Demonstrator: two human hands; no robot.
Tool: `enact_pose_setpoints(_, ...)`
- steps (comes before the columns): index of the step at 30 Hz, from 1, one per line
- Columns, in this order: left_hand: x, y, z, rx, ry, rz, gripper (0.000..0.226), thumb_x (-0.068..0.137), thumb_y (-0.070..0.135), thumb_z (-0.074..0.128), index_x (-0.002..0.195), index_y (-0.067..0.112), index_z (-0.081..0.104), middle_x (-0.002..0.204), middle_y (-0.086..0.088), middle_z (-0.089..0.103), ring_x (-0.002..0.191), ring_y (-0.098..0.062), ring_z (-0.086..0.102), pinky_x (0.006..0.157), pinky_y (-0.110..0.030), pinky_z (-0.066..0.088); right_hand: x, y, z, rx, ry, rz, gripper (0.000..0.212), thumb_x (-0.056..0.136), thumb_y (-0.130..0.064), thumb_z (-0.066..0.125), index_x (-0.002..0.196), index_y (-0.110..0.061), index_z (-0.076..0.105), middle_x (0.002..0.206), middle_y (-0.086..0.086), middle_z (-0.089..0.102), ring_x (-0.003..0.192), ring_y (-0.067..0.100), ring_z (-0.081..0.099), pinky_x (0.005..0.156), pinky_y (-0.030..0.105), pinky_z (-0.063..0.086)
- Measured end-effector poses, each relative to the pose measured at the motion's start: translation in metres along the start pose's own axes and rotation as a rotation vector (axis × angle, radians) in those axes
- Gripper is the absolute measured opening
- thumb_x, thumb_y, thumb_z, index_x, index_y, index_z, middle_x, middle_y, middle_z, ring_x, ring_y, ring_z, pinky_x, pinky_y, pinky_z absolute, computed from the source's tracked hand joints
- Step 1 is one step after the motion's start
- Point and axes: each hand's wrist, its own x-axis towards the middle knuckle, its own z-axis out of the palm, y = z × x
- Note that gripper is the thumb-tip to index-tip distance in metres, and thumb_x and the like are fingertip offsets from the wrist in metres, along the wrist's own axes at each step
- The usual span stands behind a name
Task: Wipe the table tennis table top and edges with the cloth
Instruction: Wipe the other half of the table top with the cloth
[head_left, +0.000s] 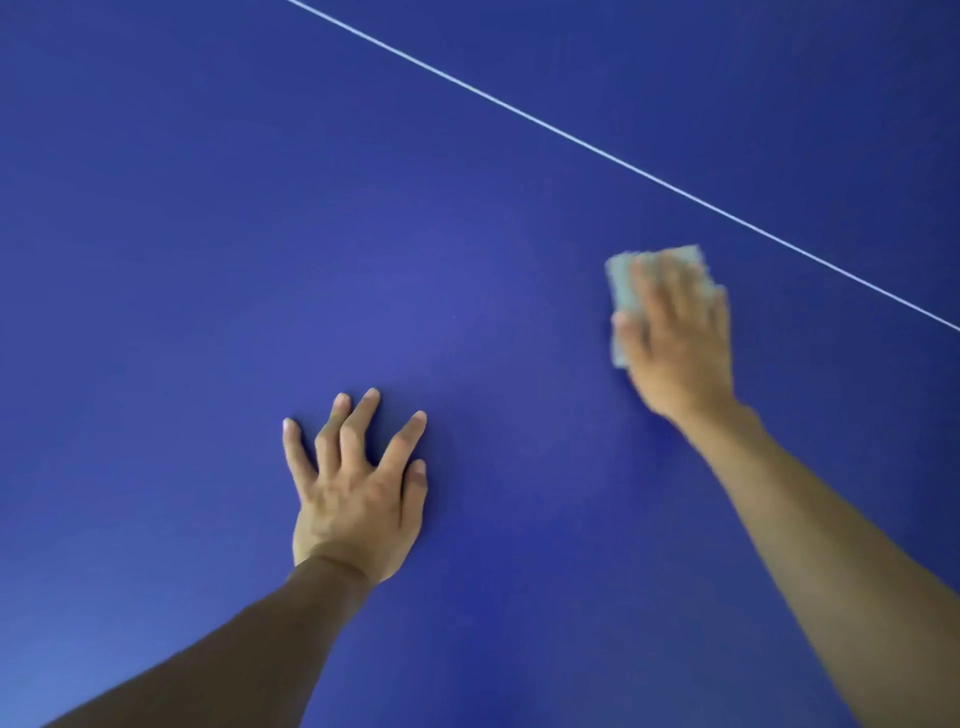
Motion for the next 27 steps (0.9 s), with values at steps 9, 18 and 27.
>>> enact_pose_setpoints(9,-0.002,-0.006,0.007,0.028,-0.005,0.008,0.049,0.099,0.042,0.038,0.144,0.032,0.054,0.156,-0.015,0.041,0.148,-0.04,0.034,0.119,-0.073,0.012,0.113,-0.162,0.008,0.151,0.003,0.297,0.063,0.108,-0.051,0.018,0.167,-0.03,0.012,0.175,0.008,0.007,0.161,0.034,0.001,0.125,0.064,0.0)
enact_pose_setpoints(18,-0.004,-0.008,0.01,-0.002,0.009,0.001,0.048,0.1,0.045,0.036,0.143,0.032,0.052,0.156,-0.013,0.041,0.148,-0.038,0.034,0.12,-0.072,0.012,0.033,-0.185,0.022,0.102,-0.007,-0.056,0.056,0.109,-0.049,0.022,0.163,-0.039,0.023,0.174,-0.002,0.015,0.161,0.025,0.005,0.125,0.063,-0.001)
enact_pose_setpoints(27,-0.01,-0.01,-0.003,-0.354,0.087,-0.028,0.063,0.094,0.046,0.045,0.153,0.025,0.04,0.149,-0.004,0.046,0.147,-0.029,0.033,0.126,-0.06,0.004,-0.054,-0.114,0.021,0.151,0.024,0.514,0.06,0.108,-0.049,0.013,0.165,-0.03,0.009,0.174,0.006,0.005,0.16,0.032,0.001,0.126,0.063,0.002)
